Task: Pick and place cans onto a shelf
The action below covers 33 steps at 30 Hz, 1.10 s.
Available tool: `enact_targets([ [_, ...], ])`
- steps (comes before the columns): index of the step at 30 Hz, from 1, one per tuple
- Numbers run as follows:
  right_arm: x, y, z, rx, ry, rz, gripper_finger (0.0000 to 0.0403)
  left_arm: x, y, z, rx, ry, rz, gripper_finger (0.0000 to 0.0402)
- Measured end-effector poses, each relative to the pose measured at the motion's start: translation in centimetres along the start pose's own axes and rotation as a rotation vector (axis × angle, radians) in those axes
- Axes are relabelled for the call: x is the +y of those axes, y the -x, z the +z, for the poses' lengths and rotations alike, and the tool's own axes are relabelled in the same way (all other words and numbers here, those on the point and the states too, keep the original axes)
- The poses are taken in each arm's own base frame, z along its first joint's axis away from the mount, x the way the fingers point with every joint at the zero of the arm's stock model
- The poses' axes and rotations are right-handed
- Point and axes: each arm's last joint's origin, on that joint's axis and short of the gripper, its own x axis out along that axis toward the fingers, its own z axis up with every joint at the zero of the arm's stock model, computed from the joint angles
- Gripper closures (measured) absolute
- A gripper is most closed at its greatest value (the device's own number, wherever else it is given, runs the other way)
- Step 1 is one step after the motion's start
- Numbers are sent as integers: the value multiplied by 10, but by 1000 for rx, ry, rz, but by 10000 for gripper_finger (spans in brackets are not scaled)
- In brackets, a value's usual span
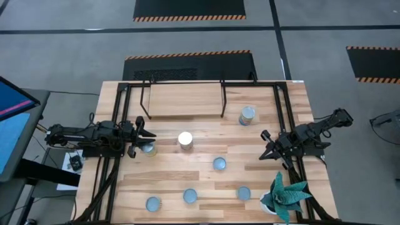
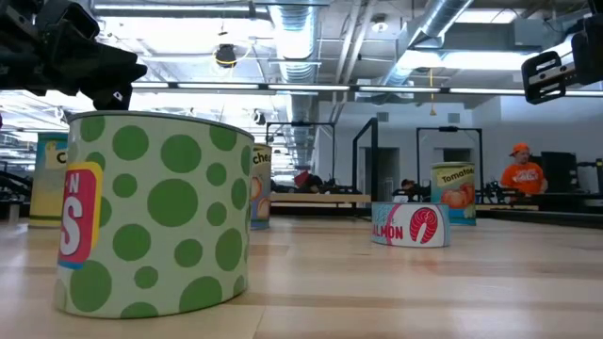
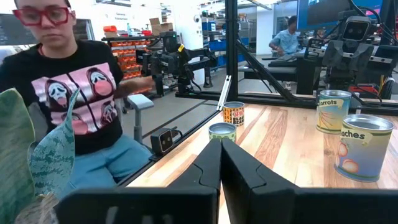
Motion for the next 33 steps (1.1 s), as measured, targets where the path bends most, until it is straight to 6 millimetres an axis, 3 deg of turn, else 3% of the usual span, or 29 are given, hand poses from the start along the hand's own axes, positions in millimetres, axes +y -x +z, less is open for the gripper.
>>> enact_targets([
  [14,0,0,2,-25,58,4,371,1,0,0,-5,0,25,320],
  [19,1,1,15,-159,214,0,370,1,0,0,-8,-2,43,320],
  [26,3,6,32,-341,305,-21,371,1,0,0,-9,-62,53,320],
  [30,2,12,47,-495,403,-153,372,2,0,0,-9,-67,57,320],
  [33,-5,19,62,-516,381,-423,375,2,0,0,-10,-67,59,320],
])
